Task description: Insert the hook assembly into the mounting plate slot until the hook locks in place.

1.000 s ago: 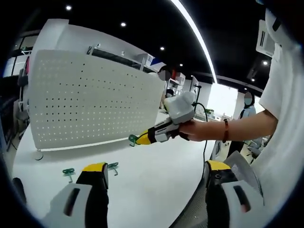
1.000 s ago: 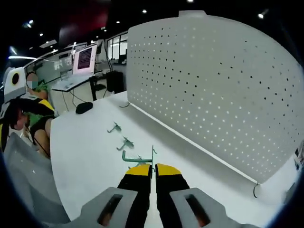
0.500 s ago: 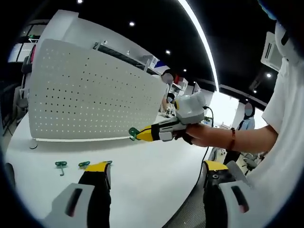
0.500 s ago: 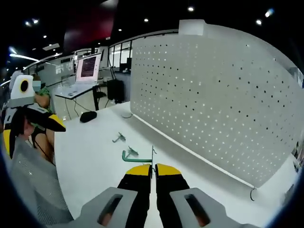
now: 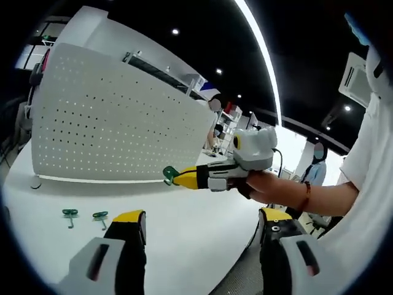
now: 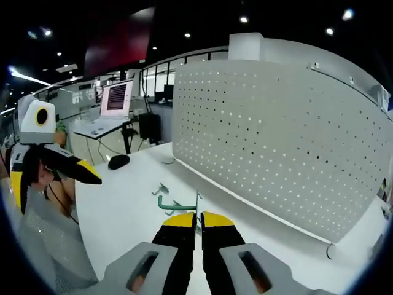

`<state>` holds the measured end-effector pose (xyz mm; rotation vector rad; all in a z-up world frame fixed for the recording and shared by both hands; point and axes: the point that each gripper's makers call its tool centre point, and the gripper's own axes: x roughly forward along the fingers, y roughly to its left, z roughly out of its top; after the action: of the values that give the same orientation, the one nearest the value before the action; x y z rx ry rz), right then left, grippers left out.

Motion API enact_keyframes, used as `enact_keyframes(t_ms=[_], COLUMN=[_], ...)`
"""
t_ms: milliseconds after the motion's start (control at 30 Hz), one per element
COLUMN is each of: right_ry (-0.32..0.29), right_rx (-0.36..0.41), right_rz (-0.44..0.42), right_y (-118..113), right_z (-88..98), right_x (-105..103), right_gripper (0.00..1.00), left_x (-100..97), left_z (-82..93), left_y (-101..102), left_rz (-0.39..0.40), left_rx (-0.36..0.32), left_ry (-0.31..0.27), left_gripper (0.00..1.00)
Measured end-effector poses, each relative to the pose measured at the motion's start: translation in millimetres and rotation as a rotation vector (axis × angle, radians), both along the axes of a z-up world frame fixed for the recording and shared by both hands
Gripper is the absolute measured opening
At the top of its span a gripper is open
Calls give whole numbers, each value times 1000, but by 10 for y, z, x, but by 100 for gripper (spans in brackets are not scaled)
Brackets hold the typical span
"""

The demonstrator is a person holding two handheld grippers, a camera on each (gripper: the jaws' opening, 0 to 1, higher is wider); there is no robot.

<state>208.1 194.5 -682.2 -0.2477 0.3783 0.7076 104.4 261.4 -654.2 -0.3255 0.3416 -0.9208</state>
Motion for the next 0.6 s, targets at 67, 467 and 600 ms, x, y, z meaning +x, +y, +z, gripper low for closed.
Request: enact_keyframes(t_ms=[67,467,600], right_ry=[-8,-58,-84], right_rx=[13,74,94], right_rz=[-1,28,39], right_y=[15,96,136], right_z=[33,221,287], right_x=[-19,-122,-139], right_gripper=[1,1,1], left_x=[10,94,131], left_z=[21,163,180], left_y=[-10,-37,-32], left_rz=[3,50,62], left_rx=[-21,-182,-210], left_ry=[12,56,67], left_gripper=[76,75,72])
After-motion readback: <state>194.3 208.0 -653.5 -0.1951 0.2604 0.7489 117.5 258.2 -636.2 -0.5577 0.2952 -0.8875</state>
